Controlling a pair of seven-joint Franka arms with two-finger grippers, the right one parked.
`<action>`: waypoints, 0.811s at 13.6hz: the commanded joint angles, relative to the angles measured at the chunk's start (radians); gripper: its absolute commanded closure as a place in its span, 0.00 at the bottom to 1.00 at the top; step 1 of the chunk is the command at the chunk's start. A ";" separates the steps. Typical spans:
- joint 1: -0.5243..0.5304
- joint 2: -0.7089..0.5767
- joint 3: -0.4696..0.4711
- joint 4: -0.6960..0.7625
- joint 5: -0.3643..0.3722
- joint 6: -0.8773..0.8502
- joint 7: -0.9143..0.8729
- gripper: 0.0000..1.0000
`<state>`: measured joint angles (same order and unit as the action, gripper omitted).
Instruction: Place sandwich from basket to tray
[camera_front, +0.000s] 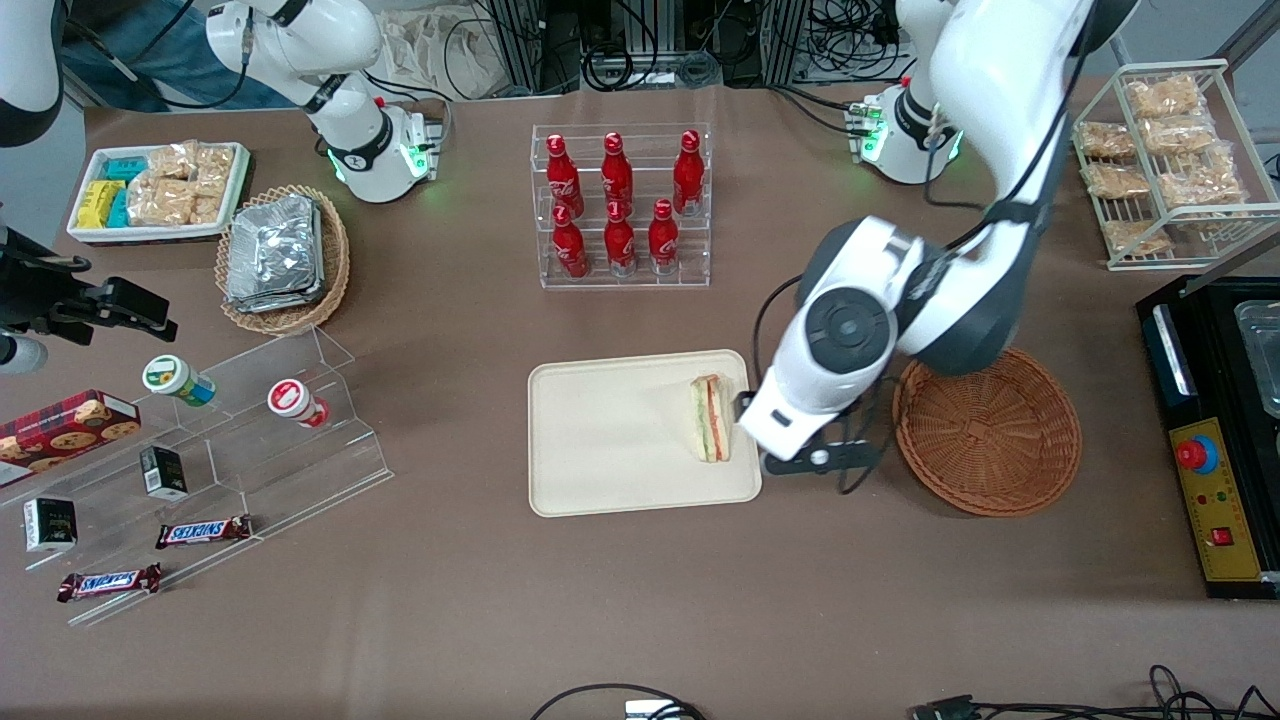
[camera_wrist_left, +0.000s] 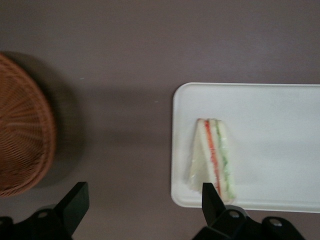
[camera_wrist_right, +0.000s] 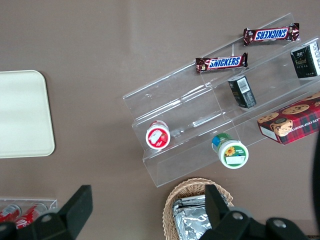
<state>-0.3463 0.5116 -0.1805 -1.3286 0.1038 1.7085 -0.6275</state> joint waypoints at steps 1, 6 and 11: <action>-0.007 -0.099 0.088 -0.023 -0.003 -0.113 0.092 0.00; -0.007 -0.215 0.258 -0.023 -0.004 -0.300 0.438 0.00; -0.008 -0.295 0.441 -0.029 -0.056 -0.362 0.609 0.00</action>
<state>-0.3445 0.2586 0.2065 -1.3303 0.0880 1.3563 -0.0429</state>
